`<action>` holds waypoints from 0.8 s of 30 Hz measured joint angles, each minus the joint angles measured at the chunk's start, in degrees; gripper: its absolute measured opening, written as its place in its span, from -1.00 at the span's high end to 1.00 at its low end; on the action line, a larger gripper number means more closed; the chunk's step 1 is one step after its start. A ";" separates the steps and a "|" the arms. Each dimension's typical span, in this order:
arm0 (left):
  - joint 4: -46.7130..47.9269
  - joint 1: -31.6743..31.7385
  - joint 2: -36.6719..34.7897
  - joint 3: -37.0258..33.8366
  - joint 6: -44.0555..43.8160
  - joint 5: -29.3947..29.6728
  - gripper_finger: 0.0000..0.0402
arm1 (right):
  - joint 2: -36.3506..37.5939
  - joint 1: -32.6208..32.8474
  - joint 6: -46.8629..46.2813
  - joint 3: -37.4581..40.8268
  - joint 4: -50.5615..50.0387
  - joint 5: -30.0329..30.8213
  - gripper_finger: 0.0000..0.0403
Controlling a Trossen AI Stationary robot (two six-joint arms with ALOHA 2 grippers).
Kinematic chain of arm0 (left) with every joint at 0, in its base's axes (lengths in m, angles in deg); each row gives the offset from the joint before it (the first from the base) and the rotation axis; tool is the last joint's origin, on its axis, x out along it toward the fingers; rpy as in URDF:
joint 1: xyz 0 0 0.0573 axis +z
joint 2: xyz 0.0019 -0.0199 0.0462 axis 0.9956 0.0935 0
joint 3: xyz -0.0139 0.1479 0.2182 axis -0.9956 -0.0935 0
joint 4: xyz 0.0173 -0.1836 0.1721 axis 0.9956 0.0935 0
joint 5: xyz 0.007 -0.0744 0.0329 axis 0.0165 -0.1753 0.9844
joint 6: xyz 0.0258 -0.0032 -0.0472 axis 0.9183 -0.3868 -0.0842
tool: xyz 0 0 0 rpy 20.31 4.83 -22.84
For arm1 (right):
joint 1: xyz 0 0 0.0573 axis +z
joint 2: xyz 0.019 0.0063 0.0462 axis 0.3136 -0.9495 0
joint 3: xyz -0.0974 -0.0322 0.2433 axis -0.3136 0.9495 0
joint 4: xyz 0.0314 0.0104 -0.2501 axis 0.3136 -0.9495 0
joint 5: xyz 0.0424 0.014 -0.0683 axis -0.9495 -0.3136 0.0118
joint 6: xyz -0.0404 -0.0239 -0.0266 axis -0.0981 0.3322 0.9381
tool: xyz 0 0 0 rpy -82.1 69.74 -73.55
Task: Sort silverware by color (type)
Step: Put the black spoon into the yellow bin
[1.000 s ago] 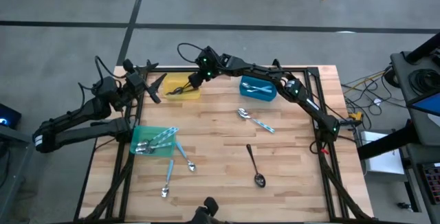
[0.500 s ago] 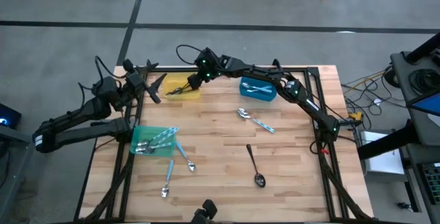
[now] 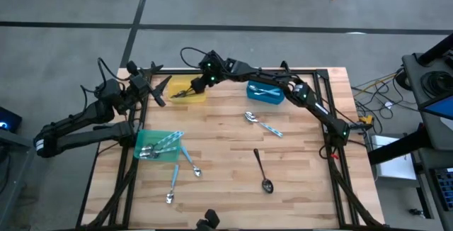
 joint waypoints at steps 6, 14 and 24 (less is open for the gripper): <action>0.01 0.01 -0.02 -0.01 0.00 0.00 -0.01 | 0.06 0.00 0.02 0.00 0.83 1.32 -0.19; 0.01 0.00 0.00 -0.01 0.00 0.00 -0.01 | 0.05 0.13 0.68 0.00 -2.99 2.23 -0.19; 0.00 0.00 0.00 0.01 0.00 0.00 -0.01 | 0.04 0.26 0.90 0.00 -6.66 2.55 -0.19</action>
